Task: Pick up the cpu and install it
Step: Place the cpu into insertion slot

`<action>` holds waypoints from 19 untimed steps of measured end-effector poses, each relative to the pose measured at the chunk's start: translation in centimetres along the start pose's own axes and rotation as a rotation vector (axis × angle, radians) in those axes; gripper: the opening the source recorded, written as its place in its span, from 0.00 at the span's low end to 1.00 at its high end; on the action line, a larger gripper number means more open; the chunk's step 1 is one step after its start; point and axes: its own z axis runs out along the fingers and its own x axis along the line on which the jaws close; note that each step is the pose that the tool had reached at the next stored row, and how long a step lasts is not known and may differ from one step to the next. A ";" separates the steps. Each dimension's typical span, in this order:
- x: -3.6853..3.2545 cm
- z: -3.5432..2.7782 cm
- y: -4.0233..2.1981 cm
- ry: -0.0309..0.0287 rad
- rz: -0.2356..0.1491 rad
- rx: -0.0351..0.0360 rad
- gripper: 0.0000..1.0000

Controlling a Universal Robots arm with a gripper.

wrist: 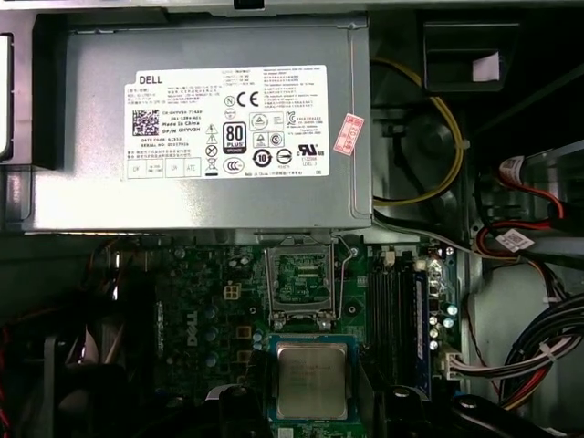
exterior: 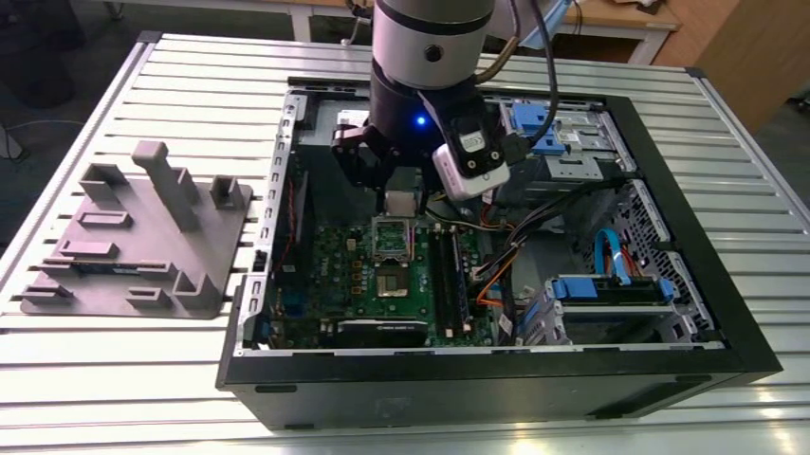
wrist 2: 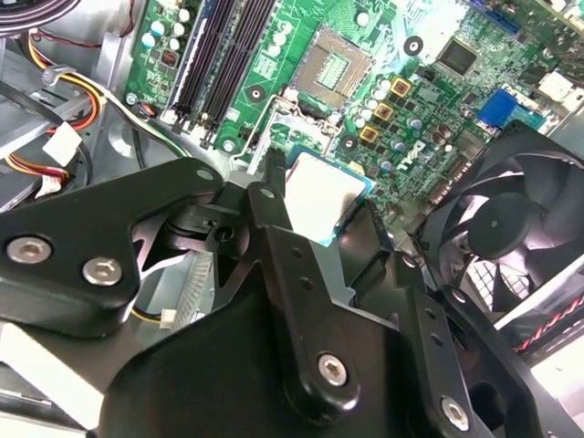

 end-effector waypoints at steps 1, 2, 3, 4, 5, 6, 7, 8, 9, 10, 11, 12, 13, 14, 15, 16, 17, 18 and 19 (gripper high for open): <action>0.00 0.07 0.00 0.0000 0.000 0.0000 0.47; 0.00 0.15 -0.01 0.0000 0.000 0.0000 0.47; 0.00 0.23 -0.01 -0.0001 0.000 0.0000 0.47; 0.00 0.27 -0.02 0.0000 0.000 0.0001 0.47; 0.00 0.28 -0.02 0.0001 0.000 0.0003 0.47; 0.00 0.28 -0.02 0.0001 0.000 0.0004 0.47; 0.00 0.31 -0.02 0.0000 0.000 0.0002 0.47; -0.01 0.36 -0.02 -0.0001 0.000 -0.0001 0.47; -0.01 0.42 -0.02 -0.0002 0.000 -0.0003 0.47; -0.01 0.48 -0.02 -0.0002 0.000 -0.0001 0.47; -0.01 0.55 -0.03 -0.0001 0.000 0.0001 0.47; -0.01 0.63 -0.03 -0.0002 0.000 0.0000 0.47; -0.01 0.71 -0.04 -0.0003 0.000 0.0000 0.47; -0.01 0.79 -0.04 -0.0003 0.000 0.0000 0.47; 0.00 0.87 -0.05 -0.0003 0.000 0.0000 0.47; -0.01 0.94 -0.05 -0.0003 0.000 0.0000 0.47; 0.00 1.00 -0.05 -0.0003 0.000 0.0001 0.47; 0.00 1.02 -0.06 -0.0002 0.000 0.0003 0.47; 0.00 1.05 -0.08 -0.0002 0.000 0.0003 0.47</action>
